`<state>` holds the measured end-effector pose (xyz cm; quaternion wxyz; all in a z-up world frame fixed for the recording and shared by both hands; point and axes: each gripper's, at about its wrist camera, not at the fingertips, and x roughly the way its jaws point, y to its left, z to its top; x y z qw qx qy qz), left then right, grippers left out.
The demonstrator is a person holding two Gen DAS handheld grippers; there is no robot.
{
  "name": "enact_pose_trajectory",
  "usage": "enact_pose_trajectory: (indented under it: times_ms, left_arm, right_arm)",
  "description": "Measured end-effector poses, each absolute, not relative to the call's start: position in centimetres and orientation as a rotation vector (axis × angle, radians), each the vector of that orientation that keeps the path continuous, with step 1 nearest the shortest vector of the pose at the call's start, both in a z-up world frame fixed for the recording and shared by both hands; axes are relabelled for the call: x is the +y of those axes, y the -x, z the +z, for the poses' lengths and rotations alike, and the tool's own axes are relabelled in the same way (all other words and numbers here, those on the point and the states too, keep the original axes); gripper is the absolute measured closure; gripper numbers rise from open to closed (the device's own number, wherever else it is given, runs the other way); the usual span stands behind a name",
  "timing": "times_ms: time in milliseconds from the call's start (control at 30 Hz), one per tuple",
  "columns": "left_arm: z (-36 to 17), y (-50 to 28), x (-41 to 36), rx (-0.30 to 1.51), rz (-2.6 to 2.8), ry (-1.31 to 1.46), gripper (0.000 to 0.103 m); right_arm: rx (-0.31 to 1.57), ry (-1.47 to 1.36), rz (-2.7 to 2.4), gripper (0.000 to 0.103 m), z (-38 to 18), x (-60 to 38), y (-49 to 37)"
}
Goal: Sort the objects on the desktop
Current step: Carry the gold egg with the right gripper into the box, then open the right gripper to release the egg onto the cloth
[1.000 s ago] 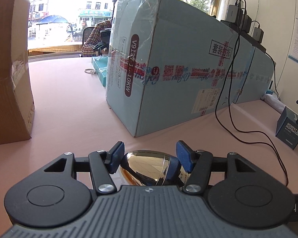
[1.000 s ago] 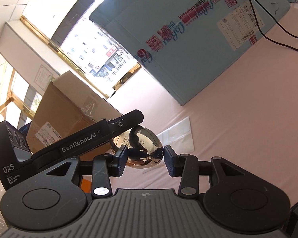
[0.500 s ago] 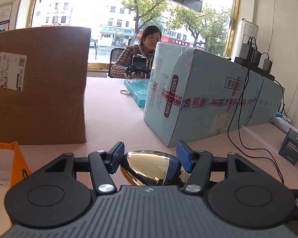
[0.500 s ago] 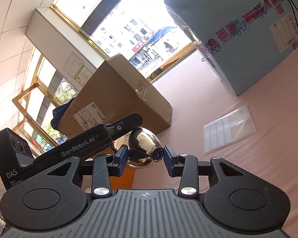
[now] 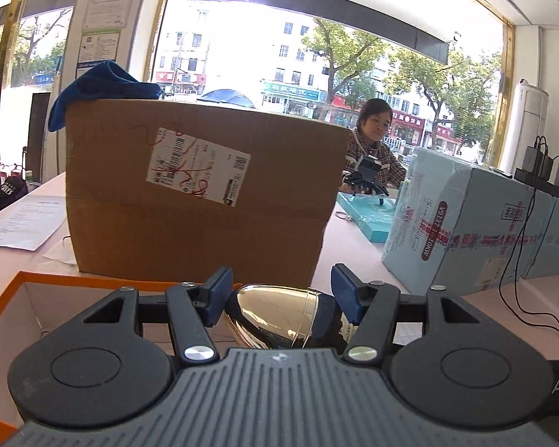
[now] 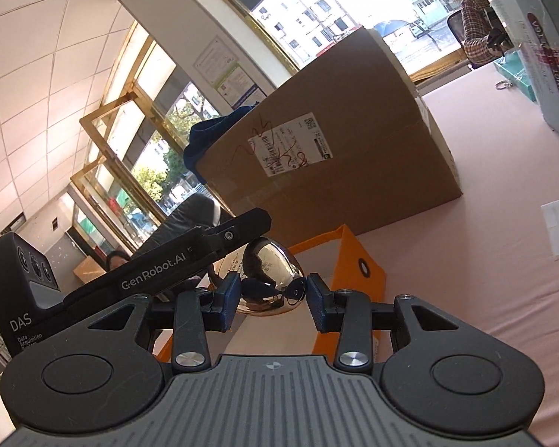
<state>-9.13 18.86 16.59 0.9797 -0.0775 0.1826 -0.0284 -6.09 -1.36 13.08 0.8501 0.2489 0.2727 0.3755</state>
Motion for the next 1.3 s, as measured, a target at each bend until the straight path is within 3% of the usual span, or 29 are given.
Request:
enact_pose_trajectory:
  times_ms: [567,967,1133,1200,1300]
  left_arm:
    - [13.1,7.6,30.7,0.493,0.161,0.222,0.046]
    - [8.9,0.9,32.3,0.824,0.225,0.19,0.044]
    - [7.8,-0.4,32.1,0.972,0.224,0.141,0.051]
    - [7.8,-0.4,32.0,0.986,0.243,0.119,0.051]
    - [8.0,0.1,32.4,0.983,0.266,0.11,0.051]
  right_arm:
    - [0.824,-0.424,0.929,0.067,10.0,10.9,0.6]
    - [1.086,-0.233,0.858,0.067,7.5,16.5,-2.5]
    - [1.123,-0.064,0.792,0.077,7.5,18.9,-2.4]
    - [1.116,0.002,0.771,0.087,7.5,19.8,-2.4]
    - [1.114,0.037,0.753,0.087,7.2,20.1,-2.3]
